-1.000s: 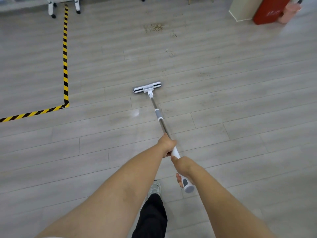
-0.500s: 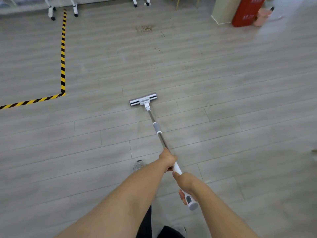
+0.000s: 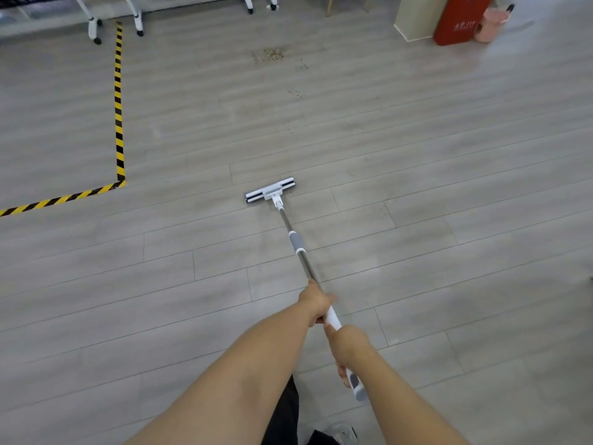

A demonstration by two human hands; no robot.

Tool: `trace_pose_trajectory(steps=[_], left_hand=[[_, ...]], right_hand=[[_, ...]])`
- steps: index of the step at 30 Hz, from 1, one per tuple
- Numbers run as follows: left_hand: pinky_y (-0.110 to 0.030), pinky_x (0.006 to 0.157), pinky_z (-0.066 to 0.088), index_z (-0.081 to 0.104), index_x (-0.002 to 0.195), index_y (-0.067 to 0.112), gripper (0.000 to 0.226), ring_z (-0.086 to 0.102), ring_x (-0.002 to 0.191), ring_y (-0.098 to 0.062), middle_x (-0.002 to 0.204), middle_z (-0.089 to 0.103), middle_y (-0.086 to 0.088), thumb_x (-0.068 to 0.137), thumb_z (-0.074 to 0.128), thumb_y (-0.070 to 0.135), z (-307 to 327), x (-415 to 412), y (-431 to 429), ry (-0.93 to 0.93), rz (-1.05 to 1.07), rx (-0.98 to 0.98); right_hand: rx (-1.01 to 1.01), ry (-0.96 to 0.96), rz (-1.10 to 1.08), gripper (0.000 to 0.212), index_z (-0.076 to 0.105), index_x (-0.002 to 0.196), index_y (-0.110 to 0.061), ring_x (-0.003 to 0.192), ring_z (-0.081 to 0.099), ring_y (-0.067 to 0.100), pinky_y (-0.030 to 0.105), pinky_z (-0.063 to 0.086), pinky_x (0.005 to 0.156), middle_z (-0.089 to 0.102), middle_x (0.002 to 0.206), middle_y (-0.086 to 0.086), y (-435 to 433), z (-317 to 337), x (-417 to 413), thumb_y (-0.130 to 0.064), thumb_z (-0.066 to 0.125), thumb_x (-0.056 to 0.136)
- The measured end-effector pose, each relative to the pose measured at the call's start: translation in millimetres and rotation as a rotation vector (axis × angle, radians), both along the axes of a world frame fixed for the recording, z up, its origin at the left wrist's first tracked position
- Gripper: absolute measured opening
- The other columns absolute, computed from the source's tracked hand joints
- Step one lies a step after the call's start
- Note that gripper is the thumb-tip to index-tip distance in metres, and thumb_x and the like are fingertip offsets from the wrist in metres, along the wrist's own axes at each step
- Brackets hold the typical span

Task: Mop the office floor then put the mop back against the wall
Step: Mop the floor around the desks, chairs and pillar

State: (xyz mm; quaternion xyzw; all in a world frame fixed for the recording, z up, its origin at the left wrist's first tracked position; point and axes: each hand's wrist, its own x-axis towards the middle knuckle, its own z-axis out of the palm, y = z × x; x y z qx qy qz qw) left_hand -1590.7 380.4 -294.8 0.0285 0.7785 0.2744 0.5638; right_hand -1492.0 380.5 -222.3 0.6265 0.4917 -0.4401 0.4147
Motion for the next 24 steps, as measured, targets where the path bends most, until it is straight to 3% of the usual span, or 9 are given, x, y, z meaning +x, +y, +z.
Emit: trace_pose_trajectory(steps=[3,6,8,11,15,17,19,22,24], left_hand=[[-0.031,0.053,0.053,0.042,0.124,0.018,0.030,0.062,0.091,-0.027,0.112,0.058,-0.011,0.097,0.055,0.017,-7.1,-43.6,20.3,0.002,0.001,0.018],[-0.032,0.054,0.053,0.042,0.119,0.020,0.026,0.062,0.095,-0.028,0.113,0.059,-0.010,0.098,0.056,0.017,-10.6,-88.4,47.4,-0.008,0.022,0.028],[-0.031,0.052,0.052,0.044,0.120,0.020,0.025,0.061,0.091,-0.026,0.110,0.058,-0.009,0.097,0.056,0.016,-11.6,-117.3,68.9,-0.014,0.037,0.036],[-0.031,0.053,0.053,0.046,0.124,0.018,0.029,0.062,0.088,-0.025,0.114,0.059,-0.010,0.097,0.056,0.017,-13.5,-163.1,106.2,-0.033,0.056,0.071],[-0.029,0.053,0.052,0.052,0.122,0.013,0.029,0.063,0.089,-0.025,0.113,0.062,-0.012,0.094,0.060,0.016,-4.9,-222.8,151.5,-0.036,0.077,0.107],[-0.028,0.051,0.052,0.053,0.117,0.009,0.025,0.064,0.080,-0.021,0.103,0.064,-0.011,0.093,0.061,0.013,3.4,-243.1,173.1,-0.072,0.069,0.136],[-0.028,0.054,0.055,0.053,0.119,0.006,0.029,0.067,0.080,-0.021,0.104,0.066,-0.012,0.093,0.062,0.014,9.5,-257.2,191.2,-0.123,0.073,0.147],[-0.029,0.052,0.055,0.055,0.116,0.005,0.024,0.066,0.080,-0.025,0.108,0.067,-0.016,0.094,0.059,0.011,13.9,-268.3,214.5,-0.176,0.133,0.165],[-0.032,0.056,0.054,0.057,0.101,0.003,0.008,0.062,0.075,-0.025,0.092,0.064,-0.015,0.094,0.054,0.006,14.7,-275.3,231.7,-0.197,0.185,0.159]], right_hand=[[0.079,0.141,0.021,0.035,0.050,0.079,-0.008,0.056,0.058,0.023,0.032,0.047,0.050,0.059,0.065,0.008,19.1,-8.4,-35.0,-0.031,0.044,0.105],[-0.014,0.065,0.037,0.042,0.054,0.085,-0.002,0.063,0.061,0.027,0.037,0.054,0.069,0.063,0.052,0.009,47.6,-9.1,-86.1,-0.035,0.037,0.105],[-0.038,0.052,0.004,0.052,0.054,0.087,-0.002,0.064,0.063,0.030,0.038,0.054,0.074,0.063,0.046,0.011,69.5,-10.8,-119.4,-0.045,0.030,0.103],[0.050,0.080,-0.051,0.061,0.051,0.088,-0.002,0.060,0.060,0.032,0.036,0.048,0.064,0.061,0.048,0.014,106.5,7.9,-160.0,-0.055,0.026,0.102],[0.099,0.146,-0.019,0.053,0.059,0.104,0.003,0.063,0.057,0.031,0.034,0.050,0.062,0.062,0.065,0.016,158.1,25.3,-214.2,-0.043,0.033,0.105],[0.150,0.204,-0.011,0.042,0.058,0.093,-0.001,0.056,0.055,0.027,0.029,0.050,0.054,0.060,0.057,0.013,182.6,33.4,-235.0,-0.036,0.038,0.105],[0.225,0.198,0.065,0.039,0.044,0.076,-0.008,0.051,0.051,0.024,0.025,0.042,0.051,0.055,0.048,0.011,205.3,43.6,-251.8,-0.033,0.039,0.105],[0.276,0.222,0.180,0.030,0.037,0.074,-0.017,0.076,0.054,0.028,0.034,0.051,0.076,0.050,0.074,0.009,233.0,52.9,-269.6,-0.020,0.042,0.103],[0.294,0.215,0.258,0.016,0.047,0.085,-0.016,0.085,0.053,0.029,0.039,0.054,0.089,0.051,0.079,0.008,248.1,55.8,-278.5,-0.015,0.047,0.100]])
